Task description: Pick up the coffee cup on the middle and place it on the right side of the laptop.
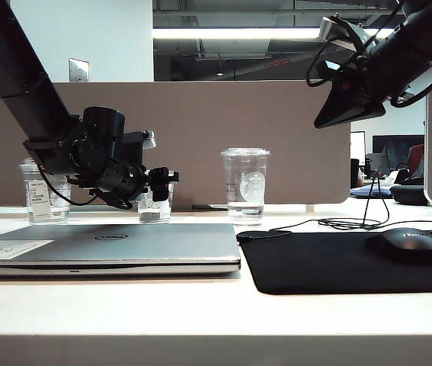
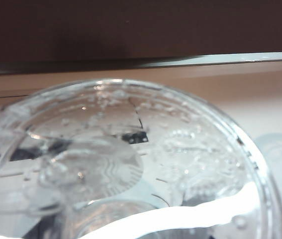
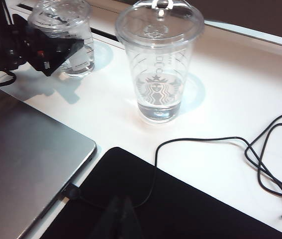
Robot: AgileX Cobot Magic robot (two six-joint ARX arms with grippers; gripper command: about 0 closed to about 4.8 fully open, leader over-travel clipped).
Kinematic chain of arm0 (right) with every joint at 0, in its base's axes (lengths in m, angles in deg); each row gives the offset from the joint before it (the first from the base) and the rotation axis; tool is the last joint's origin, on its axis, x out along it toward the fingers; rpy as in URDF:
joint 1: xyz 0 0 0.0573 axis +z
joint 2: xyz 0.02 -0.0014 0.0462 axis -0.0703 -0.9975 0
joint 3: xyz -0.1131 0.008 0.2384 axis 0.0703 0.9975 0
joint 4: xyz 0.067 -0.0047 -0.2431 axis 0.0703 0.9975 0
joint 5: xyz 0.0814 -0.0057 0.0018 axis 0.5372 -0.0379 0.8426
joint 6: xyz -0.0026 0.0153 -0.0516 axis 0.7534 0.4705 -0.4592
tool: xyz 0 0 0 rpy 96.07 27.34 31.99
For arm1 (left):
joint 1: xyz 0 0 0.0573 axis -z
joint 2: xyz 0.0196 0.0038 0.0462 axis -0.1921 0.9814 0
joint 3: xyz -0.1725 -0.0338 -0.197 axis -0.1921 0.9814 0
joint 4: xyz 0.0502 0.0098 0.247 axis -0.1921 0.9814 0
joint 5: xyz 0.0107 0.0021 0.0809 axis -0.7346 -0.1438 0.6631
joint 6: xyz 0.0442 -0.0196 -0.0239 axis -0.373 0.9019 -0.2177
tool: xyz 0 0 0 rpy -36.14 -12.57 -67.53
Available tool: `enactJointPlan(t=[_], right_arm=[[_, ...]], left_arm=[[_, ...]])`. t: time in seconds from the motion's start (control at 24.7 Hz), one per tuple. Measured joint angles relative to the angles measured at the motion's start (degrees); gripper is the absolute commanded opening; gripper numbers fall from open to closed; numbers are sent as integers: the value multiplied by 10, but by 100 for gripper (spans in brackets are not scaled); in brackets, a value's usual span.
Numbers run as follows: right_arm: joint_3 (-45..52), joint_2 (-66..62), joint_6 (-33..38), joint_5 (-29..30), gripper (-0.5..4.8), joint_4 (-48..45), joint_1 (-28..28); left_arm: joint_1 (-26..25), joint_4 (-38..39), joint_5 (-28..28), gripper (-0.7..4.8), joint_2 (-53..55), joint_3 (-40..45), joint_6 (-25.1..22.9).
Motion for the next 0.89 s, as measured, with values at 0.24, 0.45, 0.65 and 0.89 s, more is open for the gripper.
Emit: enactJointPlan(t=[0.24,0.45,0.65,0.89], right_arm=[[0,0,0,-2,-6,2,0],[0,0,-3,-2,-6,2,0],[0,0,-5,-2,-5,2,-3],[0,8,-5,-3,-5,3,-11]], left_arm=[[0,0,0,268,0,0,0],[0,6,-38,269,-2,-1,0],[1,53,-86,269,-35,-2,0],[0,107,-87,277,-89,-3,-46]])
